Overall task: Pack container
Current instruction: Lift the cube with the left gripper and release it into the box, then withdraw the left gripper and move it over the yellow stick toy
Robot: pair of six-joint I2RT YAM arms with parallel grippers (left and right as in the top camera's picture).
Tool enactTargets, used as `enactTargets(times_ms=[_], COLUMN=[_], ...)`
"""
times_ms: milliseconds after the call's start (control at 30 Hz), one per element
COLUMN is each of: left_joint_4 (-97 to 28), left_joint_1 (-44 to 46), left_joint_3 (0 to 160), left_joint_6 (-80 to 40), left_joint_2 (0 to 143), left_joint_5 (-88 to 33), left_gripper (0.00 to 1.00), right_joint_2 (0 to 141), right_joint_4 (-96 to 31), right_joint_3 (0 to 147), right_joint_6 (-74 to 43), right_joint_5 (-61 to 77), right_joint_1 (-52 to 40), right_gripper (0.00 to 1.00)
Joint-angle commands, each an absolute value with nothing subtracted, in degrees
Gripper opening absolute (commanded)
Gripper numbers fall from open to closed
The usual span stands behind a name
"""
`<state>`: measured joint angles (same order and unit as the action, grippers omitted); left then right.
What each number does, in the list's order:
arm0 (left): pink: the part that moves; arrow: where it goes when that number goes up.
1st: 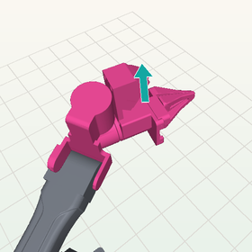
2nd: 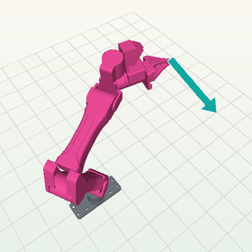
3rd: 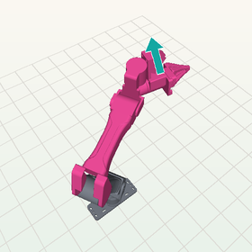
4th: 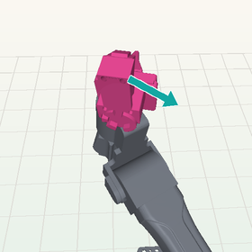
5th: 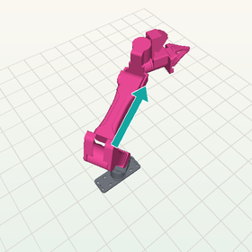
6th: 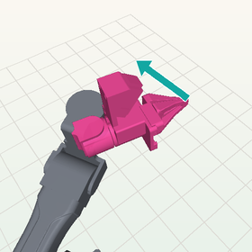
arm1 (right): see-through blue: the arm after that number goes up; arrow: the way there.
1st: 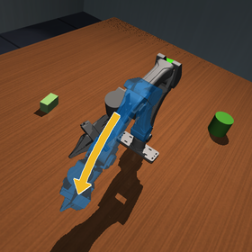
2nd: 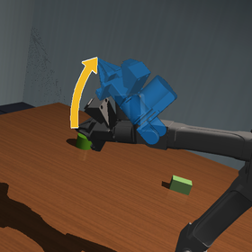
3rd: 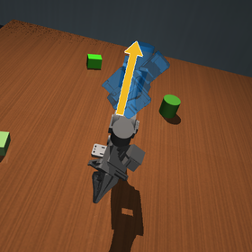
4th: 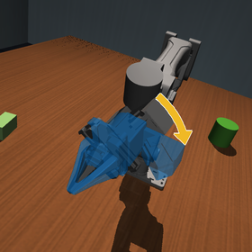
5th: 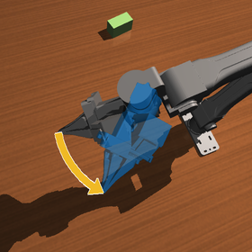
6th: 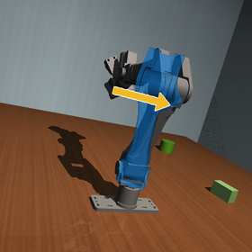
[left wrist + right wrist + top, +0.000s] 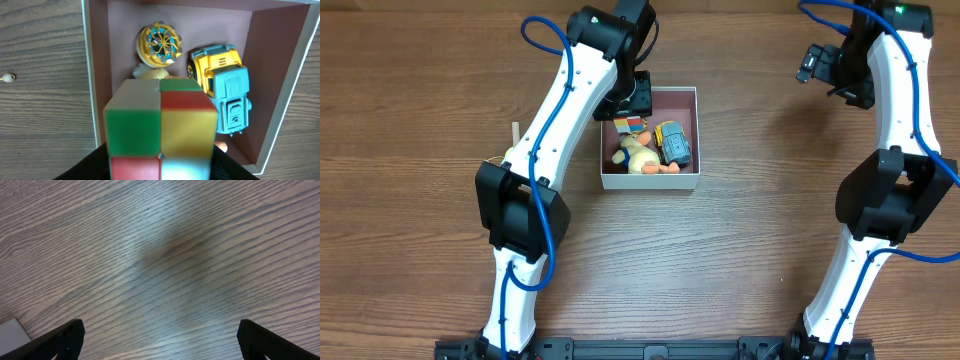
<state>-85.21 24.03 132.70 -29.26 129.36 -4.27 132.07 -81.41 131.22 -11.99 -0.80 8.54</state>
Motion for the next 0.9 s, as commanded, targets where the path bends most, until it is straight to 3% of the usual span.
enactTargets(times_ms=[0, 300, 633, 733, 867], left_joint_4=[-84.9, -84.8, -86.5, -90.0, -96.8], left_joint_1=[24.5, 24.5, 21.8, 19.5, 15.6], left_joint_3=[132.4, 131.9, 137.6, 143.5, 150.8], left_joint_6=[-29.9, -29.3, -26.9, -24.4, -23.7], left_joint_2=[130.0, 130.0, 129.0, 128.1, 126.9], left_joint_5=[-3.8, -2.4, -4.7, -4.3, -1.7], left_gripper=[0.57, 0.59, 0.84, 0.99, 1.00], right_joint_2=[130.3, 130.3, 130.3, 130.3, 130.3], right_joint_4=[-81.1, -81.1, -81.1, -81.1, -81.1], right_joint_3=[131.2, 131.2, 131.2, 131.2, 131.2], right_joint_6=[-11.9, -12.0, -11.9, -12.0, -12.0], right_joint_5=[-0.7, -0.7, -0.7, -0.7, -0.7], right_joint_1=[8.6, 8.6, 8.6, 8.6, 8.6], right_gripper=[1.00, 1.00, 1.00, 1.00, 1.00])
